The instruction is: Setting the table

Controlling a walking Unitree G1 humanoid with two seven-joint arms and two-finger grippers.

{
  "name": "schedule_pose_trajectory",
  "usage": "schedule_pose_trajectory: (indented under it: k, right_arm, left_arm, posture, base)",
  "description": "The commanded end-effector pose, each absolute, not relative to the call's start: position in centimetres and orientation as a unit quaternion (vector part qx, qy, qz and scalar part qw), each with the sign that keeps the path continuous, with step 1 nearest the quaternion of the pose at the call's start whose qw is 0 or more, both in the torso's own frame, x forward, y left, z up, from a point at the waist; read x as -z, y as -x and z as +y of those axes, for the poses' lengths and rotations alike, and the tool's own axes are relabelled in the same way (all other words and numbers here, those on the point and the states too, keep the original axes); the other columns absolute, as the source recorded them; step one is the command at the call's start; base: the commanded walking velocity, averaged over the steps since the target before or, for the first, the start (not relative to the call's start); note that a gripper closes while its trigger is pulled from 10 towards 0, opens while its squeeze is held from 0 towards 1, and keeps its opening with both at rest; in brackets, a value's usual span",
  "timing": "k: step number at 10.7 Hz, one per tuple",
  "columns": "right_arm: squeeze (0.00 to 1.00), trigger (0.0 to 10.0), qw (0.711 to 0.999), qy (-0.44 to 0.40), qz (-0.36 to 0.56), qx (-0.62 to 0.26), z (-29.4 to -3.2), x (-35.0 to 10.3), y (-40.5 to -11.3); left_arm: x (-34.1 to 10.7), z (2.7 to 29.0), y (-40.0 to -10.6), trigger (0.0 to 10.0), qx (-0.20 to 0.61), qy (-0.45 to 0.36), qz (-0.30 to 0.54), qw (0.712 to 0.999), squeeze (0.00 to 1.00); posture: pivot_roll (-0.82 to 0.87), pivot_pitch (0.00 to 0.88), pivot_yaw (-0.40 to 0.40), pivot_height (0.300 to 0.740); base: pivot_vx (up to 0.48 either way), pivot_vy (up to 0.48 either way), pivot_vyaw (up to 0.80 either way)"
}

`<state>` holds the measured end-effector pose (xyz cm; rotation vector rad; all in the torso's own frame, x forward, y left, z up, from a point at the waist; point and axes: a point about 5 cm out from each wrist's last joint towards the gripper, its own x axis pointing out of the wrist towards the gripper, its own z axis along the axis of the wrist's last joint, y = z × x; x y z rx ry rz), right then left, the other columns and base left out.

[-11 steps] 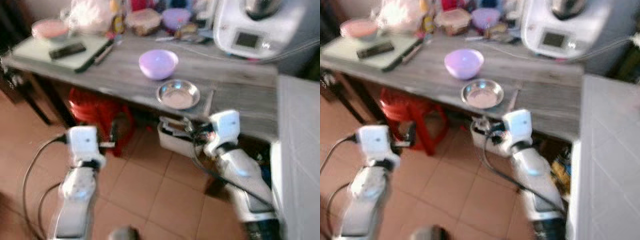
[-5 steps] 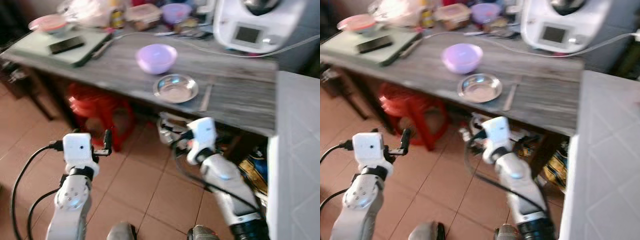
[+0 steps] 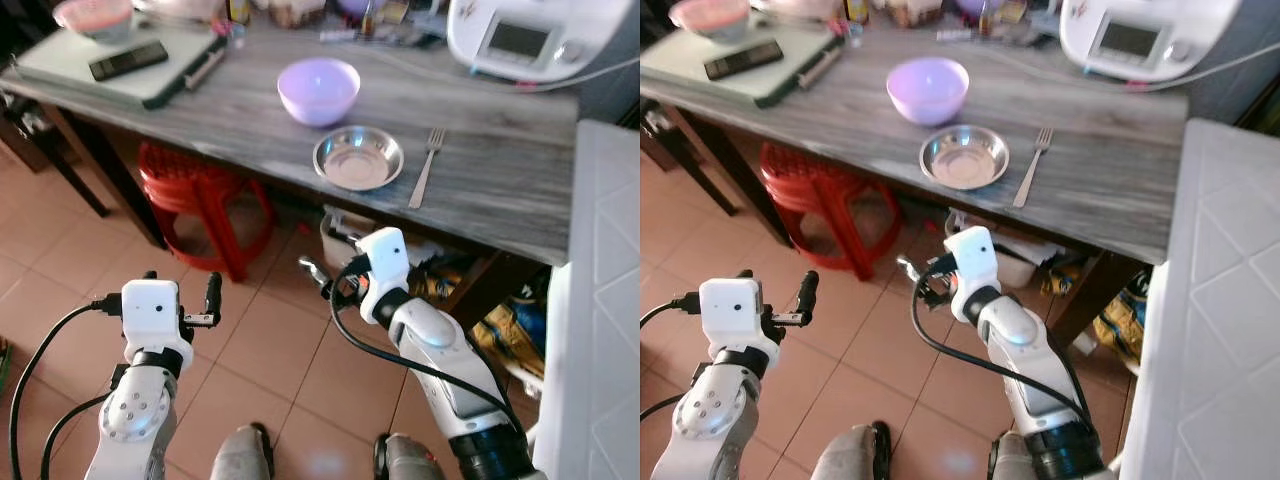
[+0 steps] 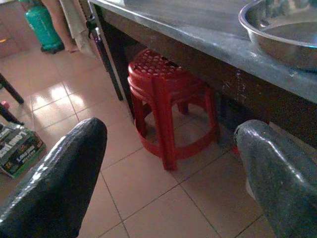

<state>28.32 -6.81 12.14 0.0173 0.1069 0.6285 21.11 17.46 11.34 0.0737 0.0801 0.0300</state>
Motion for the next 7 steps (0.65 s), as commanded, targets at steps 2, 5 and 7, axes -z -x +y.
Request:
schedule_pose_trajectory:
  k: [2, 5, 7]
  right_arm:
    - [0.0, 10.0, 0.942, -0.008, 0.049, -0.331, -6.3, -12.6, -29.1]
    - [0.0, 10.0, 0.93, 0.0, 0.036, -0.367, -5.4, -13.3, -30.2]
    - [0.0, 10.0, 0.928, 0.005, 0.013, -0.373, -5.4, -14.2, -31.6]
  left_arm:
    - [-11.3, 17.7, -20.5, 10.0, -0.011, -0.046, 0.054, 0.997, 0.0]
    - [-11.5, 17.9, -19.9, 10.0, -0.01, -0.049, 0.064, 0.997, 0.0]
    - [-11.6, 17.9, -19.7, 10.0, -0.008, -0.05, 0.071, 0.996, 0.0]
  posture:
    - [0.1, 0.302, 0.066, 0.74]
    - [0.11, 0.333, 0.069, 0.74]
    - [0.11, 0.336, 0.073, 0.74]
  base:
    - [0.0, 0.0, 0.0]
    - [0.0, 0.0, 0.0]
    - [0.0, 0.0, 0.0]
